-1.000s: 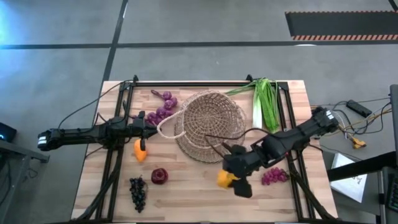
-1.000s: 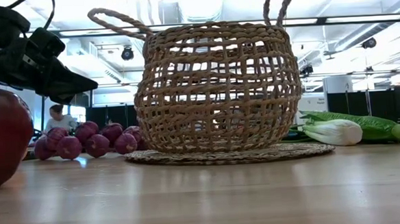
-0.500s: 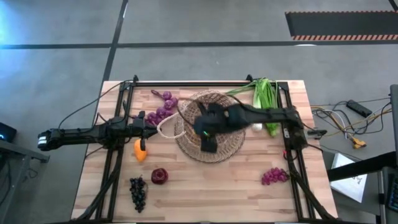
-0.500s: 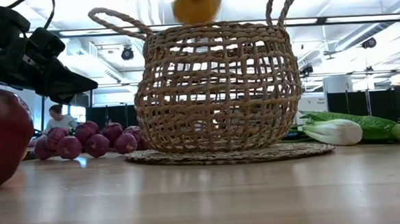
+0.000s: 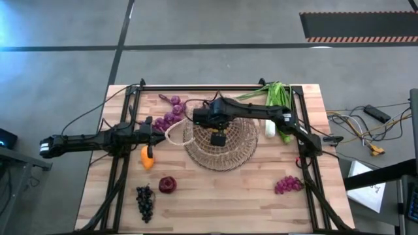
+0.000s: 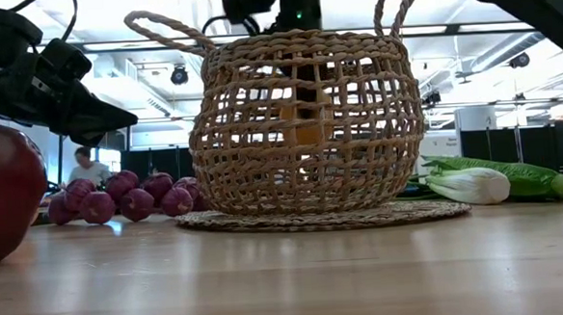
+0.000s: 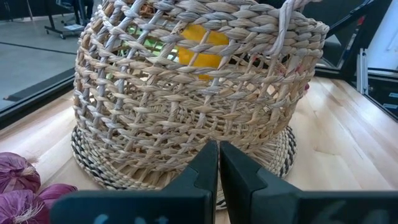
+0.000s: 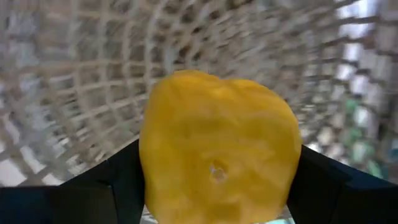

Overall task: Build produce basket
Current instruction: Put the yellow bell pepper into the basket

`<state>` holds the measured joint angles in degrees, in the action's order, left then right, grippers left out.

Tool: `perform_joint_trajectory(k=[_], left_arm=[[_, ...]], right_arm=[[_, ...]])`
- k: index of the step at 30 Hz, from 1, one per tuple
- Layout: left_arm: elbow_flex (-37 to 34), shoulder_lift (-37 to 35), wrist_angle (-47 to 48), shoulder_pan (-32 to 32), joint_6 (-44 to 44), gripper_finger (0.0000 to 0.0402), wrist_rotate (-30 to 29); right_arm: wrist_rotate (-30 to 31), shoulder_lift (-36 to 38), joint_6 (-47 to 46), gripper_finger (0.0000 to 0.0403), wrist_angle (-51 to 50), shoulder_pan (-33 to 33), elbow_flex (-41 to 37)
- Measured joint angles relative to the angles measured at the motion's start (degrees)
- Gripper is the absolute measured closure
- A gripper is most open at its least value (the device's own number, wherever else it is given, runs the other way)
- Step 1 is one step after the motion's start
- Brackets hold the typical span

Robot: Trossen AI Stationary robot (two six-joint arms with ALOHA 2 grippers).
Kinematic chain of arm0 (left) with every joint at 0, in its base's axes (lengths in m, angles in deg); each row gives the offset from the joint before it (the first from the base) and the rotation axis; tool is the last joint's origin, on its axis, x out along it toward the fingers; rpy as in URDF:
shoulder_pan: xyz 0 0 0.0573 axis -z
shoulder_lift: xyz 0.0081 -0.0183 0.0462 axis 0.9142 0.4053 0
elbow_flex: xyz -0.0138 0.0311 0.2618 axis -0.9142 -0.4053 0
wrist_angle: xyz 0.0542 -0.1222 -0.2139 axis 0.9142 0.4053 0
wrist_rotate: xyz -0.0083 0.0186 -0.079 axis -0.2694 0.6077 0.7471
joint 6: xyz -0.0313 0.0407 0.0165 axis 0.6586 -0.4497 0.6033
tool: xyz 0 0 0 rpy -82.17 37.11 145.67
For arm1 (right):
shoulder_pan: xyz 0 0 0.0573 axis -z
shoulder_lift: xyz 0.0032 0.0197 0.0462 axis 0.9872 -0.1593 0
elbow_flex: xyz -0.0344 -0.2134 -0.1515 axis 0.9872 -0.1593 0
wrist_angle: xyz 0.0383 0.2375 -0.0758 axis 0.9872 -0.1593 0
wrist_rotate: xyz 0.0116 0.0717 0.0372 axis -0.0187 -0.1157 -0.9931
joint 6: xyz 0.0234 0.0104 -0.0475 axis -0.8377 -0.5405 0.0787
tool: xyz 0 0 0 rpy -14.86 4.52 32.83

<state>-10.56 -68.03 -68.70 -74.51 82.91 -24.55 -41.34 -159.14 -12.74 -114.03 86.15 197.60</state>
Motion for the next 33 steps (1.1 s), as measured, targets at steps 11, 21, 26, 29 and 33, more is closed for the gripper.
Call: perform_joint_trajectory(k=[11,21,26,29,33], left_arm=[[0.0,0.0,0.0,0.0,0.0,0.0402,-0.2],[0.0,0.0,0.0,0.0,0.0,0.0402,-0.2],[0.0,0.0,0.0,0.0,0.0,0.0402,-0.2],[0.0,0.0,0.0,0.0,0.0,0.0402,-0.2],[0.0,0.0,0.0,0.0,0.0,0.0402,-0.1]], right_arm=[[-2.5,1.0,-0.1,0.0126,5.1,0.0,-12.6],[-4.6,1.0,0.9,0.0098,9.3,0.0,-18.2],[-5.1,1.0,1.4,0.0062,10.4,0.0,-18.1],[-5.2,1.3,1.4,0.0046,10.1,0.0,-16.9],[-5.4,3.5,0.8,0.0041,9.4,-0.2,-15.1]])
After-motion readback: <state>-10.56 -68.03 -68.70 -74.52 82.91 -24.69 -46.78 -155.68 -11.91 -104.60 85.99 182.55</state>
